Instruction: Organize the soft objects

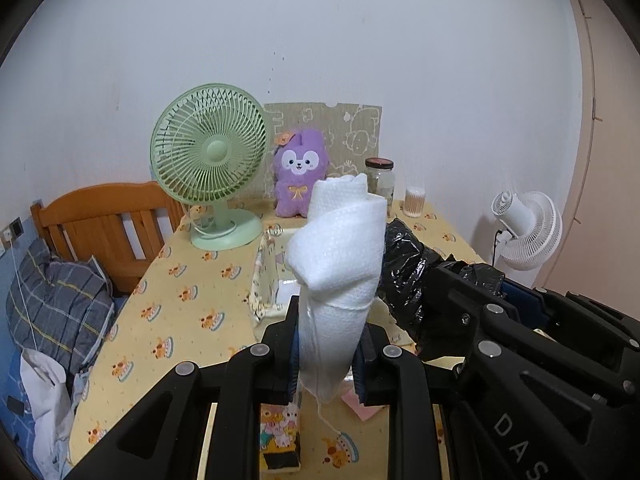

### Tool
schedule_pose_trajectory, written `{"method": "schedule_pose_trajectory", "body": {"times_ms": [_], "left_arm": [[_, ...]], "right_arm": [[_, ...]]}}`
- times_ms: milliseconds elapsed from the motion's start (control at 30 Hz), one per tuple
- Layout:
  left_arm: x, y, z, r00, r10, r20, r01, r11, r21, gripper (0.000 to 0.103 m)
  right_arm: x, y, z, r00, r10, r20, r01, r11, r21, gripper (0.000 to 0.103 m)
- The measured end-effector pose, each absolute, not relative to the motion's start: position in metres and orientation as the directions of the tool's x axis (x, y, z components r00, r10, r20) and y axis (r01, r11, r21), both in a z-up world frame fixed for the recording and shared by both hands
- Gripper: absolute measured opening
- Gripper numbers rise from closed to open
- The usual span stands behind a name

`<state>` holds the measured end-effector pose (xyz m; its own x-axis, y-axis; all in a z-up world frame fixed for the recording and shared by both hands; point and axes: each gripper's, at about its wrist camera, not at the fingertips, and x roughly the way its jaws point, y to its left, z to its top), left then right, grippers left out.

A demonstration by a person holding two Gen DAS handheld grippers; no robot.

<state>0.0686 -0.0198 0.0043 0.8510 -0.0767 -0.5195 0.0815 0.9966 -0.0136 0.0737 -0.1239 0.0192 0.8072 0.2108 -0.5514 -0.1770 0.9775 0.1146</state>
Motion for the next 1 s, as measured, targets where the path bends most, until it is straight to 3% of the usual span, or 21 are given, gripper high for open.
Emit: {"method": "schedule_pose_trajectory", "body": {"times_ms": [1000], "left_arm": [[0.136, -0.027, 0.012, 0.869, -0.084, -0.487, 0.099, 0.995, 0.004, 0.02]], "right_arm": [[0.147, -0.132, 0.026, 0.834, 0.179, -0.521, -0.16, 0.984, 0.082, 0.026]]}}
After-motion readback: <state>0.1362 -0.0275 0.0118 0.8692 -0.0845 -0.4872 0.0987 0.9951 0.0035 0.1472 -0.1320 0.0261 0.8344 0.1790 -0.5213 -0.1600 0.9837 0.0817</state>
